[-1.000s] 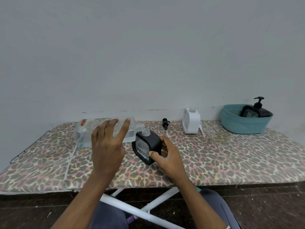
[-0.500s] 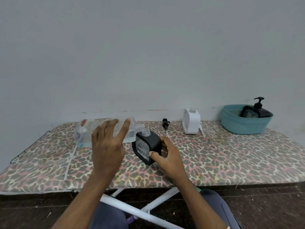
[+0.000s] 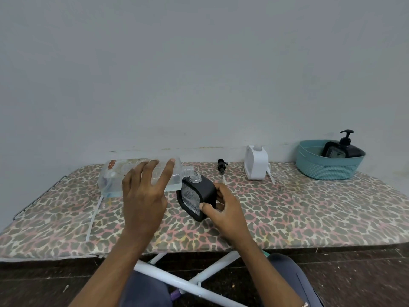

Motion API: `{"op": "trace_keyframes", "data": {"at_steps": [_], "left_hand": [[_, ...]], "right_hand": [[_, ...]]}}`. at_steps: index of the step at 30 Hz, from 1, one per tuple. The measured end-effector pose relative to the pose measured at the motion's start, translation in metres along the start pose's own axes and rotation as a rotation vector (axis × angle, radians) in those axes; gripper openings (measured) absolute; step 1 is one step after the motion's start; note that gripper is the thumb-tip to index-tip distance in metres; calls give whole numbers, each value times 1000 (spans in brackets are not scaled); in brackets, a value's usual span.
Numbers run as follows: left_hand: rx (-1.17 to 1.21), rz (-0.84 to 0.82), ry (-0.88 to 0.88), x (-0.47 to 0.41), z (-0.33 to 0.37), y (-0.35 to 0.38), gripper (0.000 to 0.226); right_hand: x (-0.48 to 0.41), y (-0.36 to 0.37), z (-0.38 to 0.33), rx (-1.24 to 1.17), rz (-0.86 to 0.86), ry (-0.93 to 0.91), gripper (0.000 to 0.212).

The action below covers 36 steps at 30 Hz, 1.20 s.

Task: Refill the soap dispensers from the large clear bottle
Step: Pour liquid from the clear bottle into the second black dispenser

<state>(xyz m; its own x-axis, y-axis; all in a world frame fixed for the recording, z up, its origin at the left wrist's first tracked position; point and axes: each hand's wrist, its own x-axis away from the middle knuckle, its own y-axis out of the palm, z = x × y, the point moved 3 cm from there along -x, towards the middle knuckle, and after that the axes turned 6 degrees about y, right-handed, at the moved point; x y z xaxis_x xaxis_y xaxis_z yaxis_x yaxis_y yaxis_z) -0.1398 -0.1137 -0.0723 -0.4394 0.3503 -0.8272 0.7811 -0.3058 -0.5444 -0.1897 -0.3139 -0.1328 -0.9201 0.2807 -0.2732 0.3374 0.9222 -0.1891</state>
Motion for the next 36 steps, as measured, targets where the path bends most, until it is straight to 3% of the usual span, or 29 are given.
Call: {"op": "trace_keyframes", "data": {"at_steps": [36], "left_hand": [[-5, -15, -1, -1, 0, -1, 92]], "right_hand": [[-2, 0, 4, -2, -1, 12, 38]]}}
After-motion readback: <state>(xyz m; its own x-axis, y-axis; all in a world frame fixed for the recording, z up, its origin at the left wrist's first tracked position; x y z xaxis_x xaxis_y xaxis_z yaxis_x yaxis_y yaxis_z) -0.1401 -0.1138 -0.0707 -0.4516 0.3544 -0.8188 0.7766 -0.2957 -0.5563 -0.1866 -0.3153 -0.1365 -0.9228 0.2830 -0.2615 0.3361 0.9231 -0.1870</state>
